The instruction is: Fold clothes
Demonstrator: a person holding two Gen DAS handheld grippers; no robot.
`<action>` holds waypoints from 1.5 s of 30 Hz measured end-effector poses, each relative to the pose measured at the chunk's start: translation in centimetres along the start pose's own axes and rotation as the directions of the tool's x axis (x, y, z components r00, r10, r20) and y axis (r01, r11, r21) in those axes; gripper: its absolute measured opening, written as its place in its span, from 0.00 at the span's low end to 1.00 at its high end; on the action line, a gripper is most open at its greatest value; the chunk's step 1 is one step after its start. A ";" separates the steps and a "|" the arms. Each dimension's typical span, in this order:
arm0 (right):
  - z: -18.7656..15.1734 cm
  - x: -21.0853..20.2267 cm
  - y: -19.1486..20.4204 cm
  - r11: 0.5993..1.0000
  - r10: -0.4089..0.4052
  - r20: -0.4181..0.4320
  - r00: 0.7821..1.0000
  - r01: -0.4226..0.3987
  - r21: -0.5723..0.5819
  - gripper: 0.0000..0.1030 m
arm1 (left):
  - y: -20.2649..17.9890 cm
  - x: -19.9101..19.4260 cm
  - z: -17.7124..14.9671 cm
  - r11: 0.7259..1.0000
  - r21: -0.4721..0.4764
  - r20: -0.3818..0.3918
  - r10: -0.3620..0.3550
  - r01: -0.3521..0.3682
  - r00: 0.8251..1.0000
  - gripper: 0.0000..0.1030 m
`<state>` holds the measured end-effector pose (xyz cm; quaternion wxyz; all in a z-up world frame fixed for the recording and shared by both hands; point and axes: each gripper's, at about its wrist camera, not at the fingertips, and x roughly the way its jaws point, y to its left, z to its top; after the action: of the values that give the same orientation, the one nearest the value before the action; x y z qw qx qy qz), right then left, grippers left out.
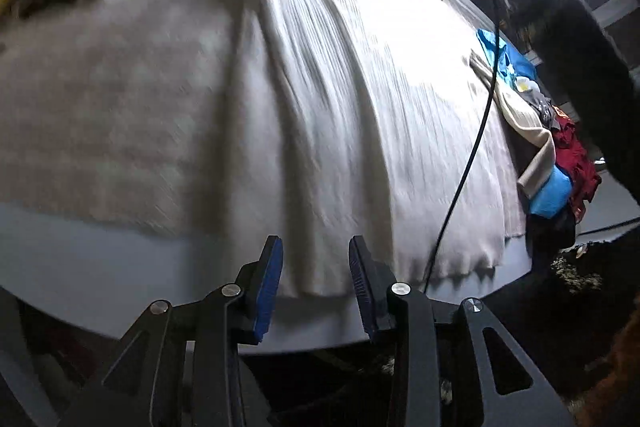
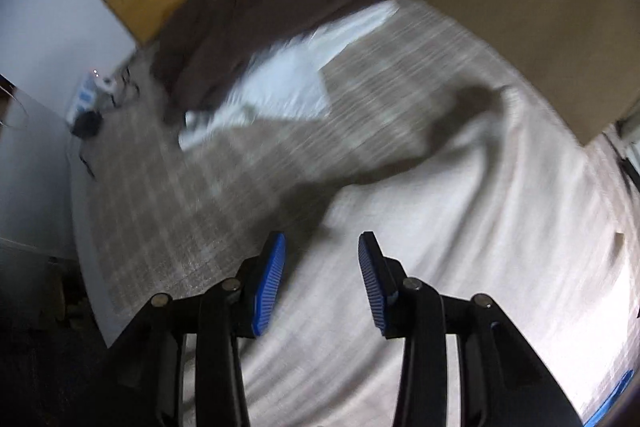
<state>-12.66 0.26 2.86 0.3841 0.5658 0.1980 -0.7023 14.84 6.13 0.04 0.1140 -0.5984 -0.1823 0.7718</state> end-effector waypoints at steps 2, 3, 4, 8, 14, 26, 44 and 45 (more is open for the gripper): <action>0.1 1.6 0.8 0.997 -0.076 -0.042 0.996 0.075 -0.024 0.37 | -0.6 0.8 -1.0 1.000 -0.002 0.002 0.021 -0.021 1.000 0.32; 0.0 2.3 1.1 0.993 -0.117 -0.060 0.991 0.115 -0.038 0.37 | -0.7 1.4 -0.5 0.999 0.002 0.003 0.034 -0.034 0.999 0.32; -0.1 3.0 1.2 0.988 -0.152 -0.075 0.986 0.148 -0.049 0.37 | -0.8 1.6 -0.8 0.999 0.010 0.003 0.052 -0.052 0.999 0.31; -0.5 3.4 -0.1 0.989 -0.151 -0.085 0.985 0.150 -0.017 0.24 | -1.4 1.5 -1.0 0.997 0.035 0.048 0.069 -0.071 0.996 0.23; -1.1 2.2 -2.7 0.995 -0.046 -0.050 0.998 0.050 0.081 0.11 | -0.8 -0.4 -1.2 0.998 0.035 0.094 0.044 -0.048 0.995 0.05; -1.1 2.2 -5.1 0.981 0.060 -0.082 0.995 -0.044 0.189 0.17 | 3.4 -1.5 -0.6 0.987 -0.053 0.061 0.153 -0.150 0.986 0.24; 3.0 4.0 -3.3 0.990 -0.103 -0.183 0.978 0.119 0.080 0.28 | 3.5 0.7 2.5 0.975 0.059 0.061 0.209 -0.213 0.976 0.28; 2.9 4.1 -3.2 0.989 -0.119 -0.170 0.978 0.132 0.062 0.27 | 3.5 0.8 2.5 0.974 0.068 0.060 0.211 -0.215 0.976 0.25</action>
<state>-17.20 -1.13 -0.71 0.3004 0.6222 0.2388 -0.6824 12.36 2.94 -1.55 0.0476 -0.5894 -0.0913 0.8013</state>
